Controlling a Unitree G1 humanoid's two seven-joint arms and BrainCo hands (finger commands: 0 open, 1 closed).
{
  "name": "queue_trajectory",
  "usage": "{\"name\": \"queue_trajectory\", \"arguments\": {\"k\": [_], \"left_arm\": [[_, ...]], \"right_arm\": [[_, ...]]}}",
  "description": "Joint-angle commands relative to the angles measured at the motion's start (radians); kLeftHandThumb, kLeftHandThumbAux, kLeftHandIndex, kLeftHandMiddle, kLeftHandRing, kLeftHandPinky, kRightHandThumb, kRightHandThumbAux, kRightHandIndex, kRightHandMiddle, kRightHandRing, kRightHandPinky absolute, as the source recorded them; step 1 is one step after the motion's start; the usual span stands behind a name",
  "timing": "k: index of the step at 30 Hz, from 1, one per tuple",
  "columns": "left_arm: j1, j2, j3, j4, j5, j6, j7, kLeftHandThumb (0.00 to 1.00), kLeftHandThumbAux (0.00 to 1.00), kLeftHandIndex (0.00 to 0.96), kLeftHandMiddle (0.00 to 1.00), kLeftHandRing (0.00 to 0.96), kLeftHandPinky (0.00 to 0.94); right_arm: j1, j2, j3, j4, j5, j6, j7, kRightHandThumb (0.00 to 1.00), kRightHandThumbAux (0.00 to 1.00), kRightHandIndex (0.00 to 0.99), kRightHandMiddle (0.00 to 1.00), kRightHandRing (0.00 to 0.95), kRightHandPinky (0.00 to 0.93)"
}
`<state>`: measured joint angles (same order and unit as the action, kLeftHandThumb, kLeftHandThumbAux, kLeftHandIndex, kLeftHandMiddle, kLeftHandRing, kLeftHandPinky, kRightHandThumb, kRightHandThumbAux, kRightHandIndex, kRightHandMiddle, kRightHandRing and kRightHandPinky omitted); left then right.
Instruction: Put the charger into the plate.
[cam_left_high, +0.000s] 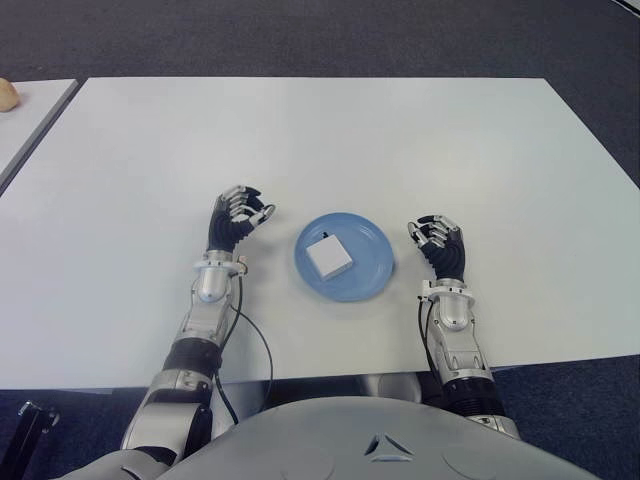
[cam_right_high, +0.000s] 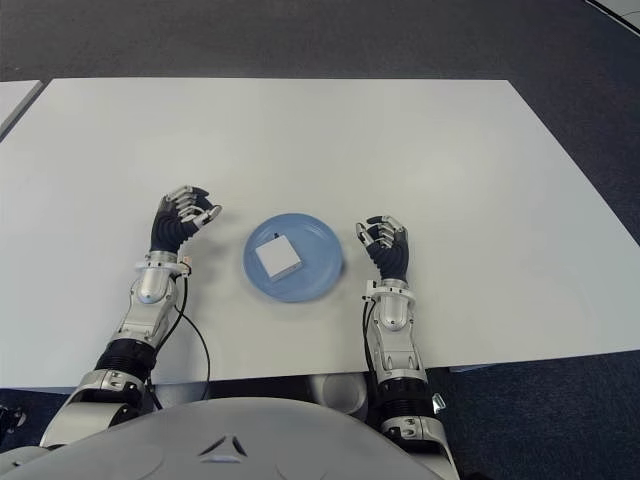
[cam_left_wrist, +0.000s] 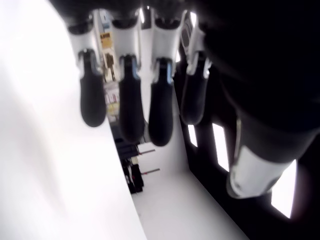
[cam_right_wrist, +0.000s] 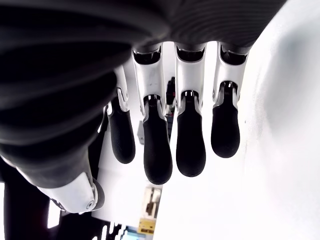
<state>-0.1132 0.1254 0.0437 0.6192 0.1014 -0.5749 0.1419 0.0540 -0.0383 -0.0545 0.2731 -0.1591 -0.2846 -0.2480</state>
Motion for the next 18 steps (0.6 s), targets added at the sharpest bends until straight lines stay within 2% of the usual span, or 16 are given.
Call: {"name": "queue_trajectory", "arguments": {"k": [1,18], "left_arm": [[-0.002,-0.015,0.012,0.058,0.015,-0.009,0.047,0.7,0.718,0.432,0.565,0.551,0.531],[-0.001,-0.049,0.029,0.084,0.002,0.014,0.086,0.703,0.717,0.433,0.578,0.56,0.529]], "right_arm": [[-0.013,0.002,-0.005,0.03,0.003,-0.021,-0.006,0.706,0.729,0.433,0.636,0.628,0.615],[-0.027,0.0,-0.002,0.057,0.012,-0.009,0.021,0.706,0.73,0.431,0.627,0.625,0.62]]}}
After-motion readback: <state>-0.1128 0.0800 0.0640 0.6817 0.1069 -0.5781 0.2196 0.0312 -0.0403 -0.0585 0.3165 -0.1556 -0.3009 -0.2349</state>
